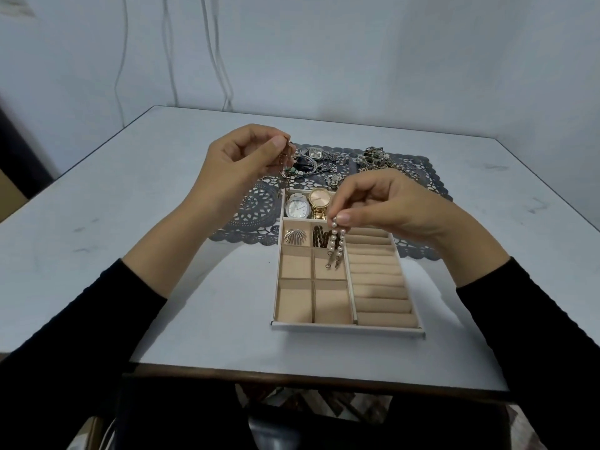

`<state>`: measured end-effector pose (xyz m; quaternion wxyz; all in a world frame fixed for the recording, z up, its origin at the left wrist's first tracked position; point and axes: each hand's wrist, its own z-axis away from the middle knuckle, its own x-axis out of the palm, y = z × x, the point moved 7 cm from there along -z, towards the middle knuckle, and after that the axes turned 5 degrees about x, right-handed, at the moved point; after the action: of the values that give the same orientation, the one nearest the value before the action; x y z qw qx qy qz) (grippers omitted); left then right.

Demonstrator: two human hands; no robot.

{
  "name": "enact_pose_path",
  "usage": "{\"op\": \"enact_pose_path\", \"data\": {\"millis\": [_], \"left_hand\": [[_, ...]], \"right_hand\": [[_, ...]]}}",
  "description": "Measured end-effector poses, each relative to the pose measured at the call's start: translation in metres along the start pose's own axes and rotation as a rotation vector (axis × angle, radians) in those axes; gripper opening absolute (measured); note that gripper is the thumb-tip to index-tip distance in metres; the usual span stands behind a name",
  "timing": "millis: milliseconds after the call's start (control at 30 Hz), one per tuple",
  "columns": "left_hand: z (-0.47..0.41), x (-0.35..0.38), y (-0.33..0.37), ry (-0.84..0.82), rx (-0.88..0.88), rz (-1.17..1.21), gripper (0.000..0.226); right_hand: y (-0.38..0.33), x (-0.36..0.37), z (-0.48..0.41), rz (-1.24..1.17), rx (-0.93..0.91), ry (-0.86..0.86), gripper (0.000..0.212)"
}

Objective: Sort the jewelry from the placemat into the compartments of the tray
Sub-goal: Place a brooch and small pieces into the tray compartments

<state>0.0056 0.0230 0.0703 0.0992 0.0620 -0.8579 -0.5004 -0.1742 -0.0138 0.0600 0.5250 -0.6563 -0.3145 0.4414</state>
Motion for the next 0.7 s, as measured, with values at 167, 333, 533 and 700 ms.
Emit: {"op": "enact_pose_path", "data": {"millis": [167, 333, 533, 700], "left_hand": [[0.002, -0.002, 0.002, 0.012, -0.001, 0.021, 0.008], [0.004, 0.0, -0.001, -0.004, -0.012, 0.018, 0.007], [0.005, 0.003, -0.002, -0.007, -0.013, 0.011, 0.007], [0.008, 0.005, -0.006, -0.01, -0.031, 0.011, 0.005]], "right_hand": [[0.002, 0.008, 0.001, 0.134, 0.075, -0.063, 0.013], [0.002, 0.015, 0.006, 0.25, 0.165, -0.137, 0.013], [0.002, 0.024, 0.008, 0.272, 0.203, -0.145, 0.013], [0.007, 0.025, 0.005, 0.279, 0.226, -0.08, 0.015]]}}
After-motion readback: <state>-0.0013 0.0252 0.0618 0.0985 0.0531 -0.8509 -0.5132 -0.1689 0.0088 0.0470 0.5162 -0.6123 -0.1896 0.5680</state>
